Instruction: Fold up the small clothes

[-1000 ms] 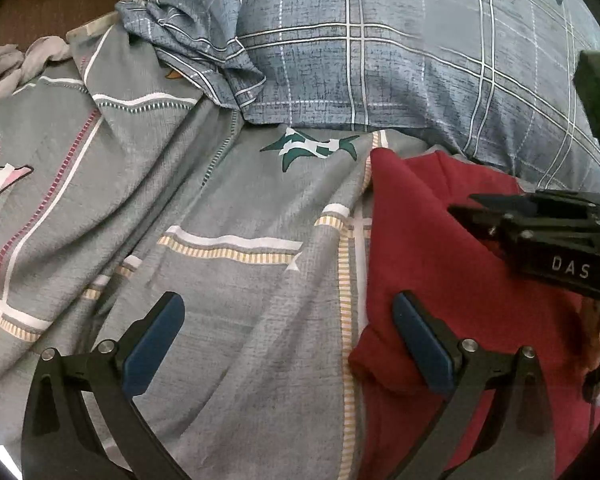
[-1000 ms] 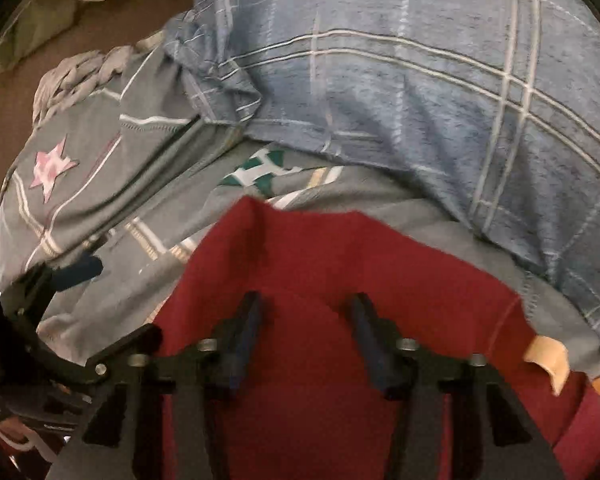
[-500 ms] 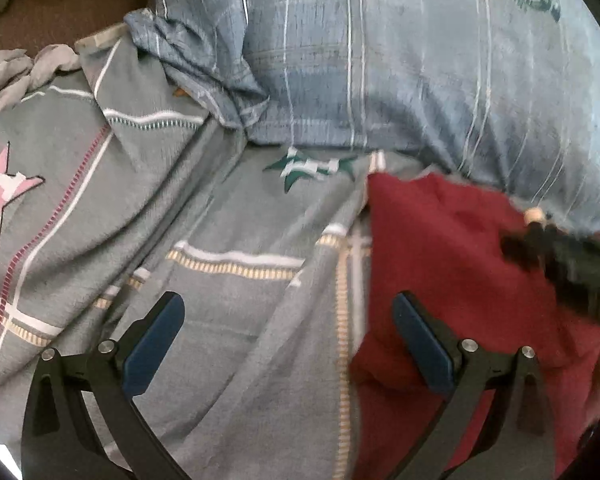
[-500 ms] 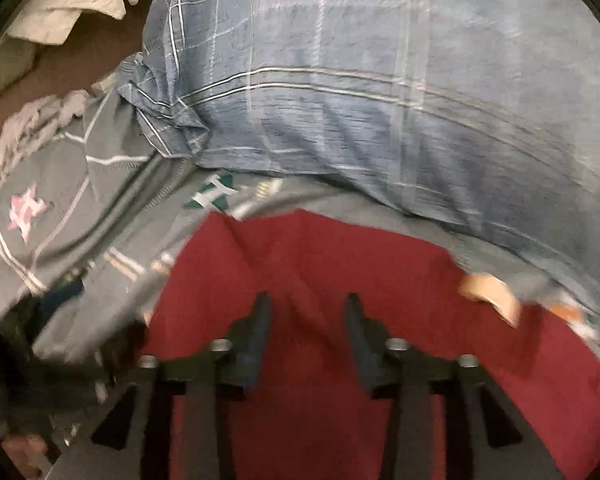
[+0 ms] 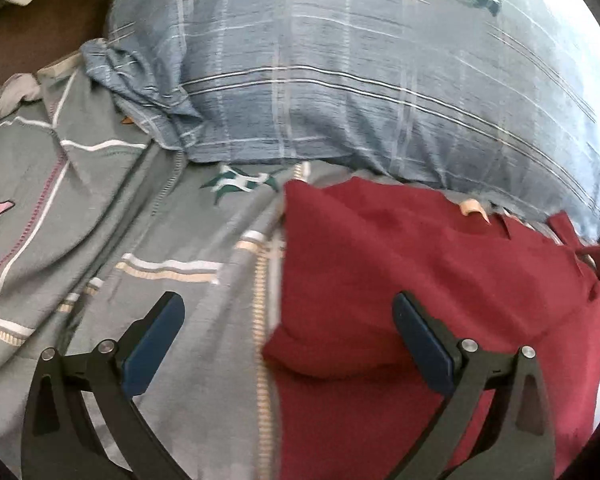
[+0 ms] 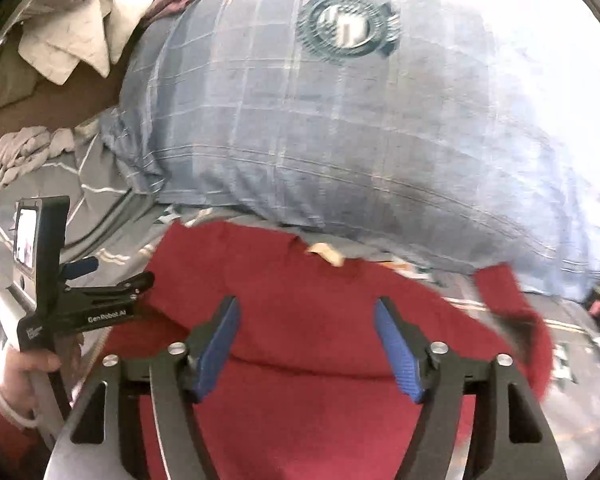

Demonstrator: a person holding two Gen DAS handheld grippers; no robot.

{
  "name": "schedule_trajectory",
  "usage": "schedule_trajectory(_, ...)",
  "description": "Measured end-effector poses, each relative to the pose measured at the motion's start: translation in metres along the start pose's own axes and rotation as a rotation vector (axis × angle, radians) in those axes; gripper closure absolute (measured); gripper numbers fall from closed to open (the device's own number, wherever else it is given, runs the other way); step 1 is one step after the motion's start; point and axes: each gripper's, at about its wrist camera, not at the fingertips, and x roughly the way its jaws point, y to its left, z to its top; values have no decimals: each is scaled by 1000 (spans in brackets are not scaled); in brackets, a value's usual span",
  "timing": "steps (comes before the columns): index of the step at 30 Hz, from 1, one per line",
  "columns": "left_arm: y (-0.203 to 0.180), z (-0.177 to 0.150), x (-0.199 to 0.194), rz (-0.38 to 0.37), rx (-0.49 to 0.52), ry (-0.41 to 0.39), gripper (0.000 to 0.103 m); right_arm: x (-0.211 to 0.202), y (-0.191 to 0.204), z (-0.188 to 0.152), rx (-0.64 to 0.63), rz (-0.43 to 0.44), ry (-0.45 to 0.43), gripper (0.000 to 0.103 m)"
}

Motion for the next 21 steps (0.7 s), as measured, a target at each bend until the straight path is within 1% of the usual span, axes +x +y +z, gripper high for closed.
schedule_trajectory(5, -20, -1, -7, -34, 60, 27, 0, -5, -26, -10, 25, -76, 36, 32)
schedule_trajectory(8, -31, 3, -14, -57, 95, 29, 0, -9, -47, -20, 71, -94, 51, 32)
schedule_trajectory(10, -41, 7, -13, -77, 122, 45, 0, -13, -63, -28, 105, -100, 63, 32)
schedule_trajectory(12, -49, 10, -9, -89, 137, 44, 0, -17, -93, -34, 155, -139, 71, 32)
schedule_trajectory(14, -53, 10, -2, -95, 137, 47, 0, -19, -128, -39, 209, -209, 86, 32)
schedule_trajectory(17, -52, 6, 15, -89, 130, 85, 0, -19, -182, -44, 318, -297, 127, 32)
schedule_trajectory(19, -51, 4, 23, -79, 134, 110, 0, -16, -202, -41, 353, -310, 123, 32)
schedule_trajectory(21, -48, 3, 26, -75, 129, 111, 0, -3, -214, -33, 356, -309, 135, 32)
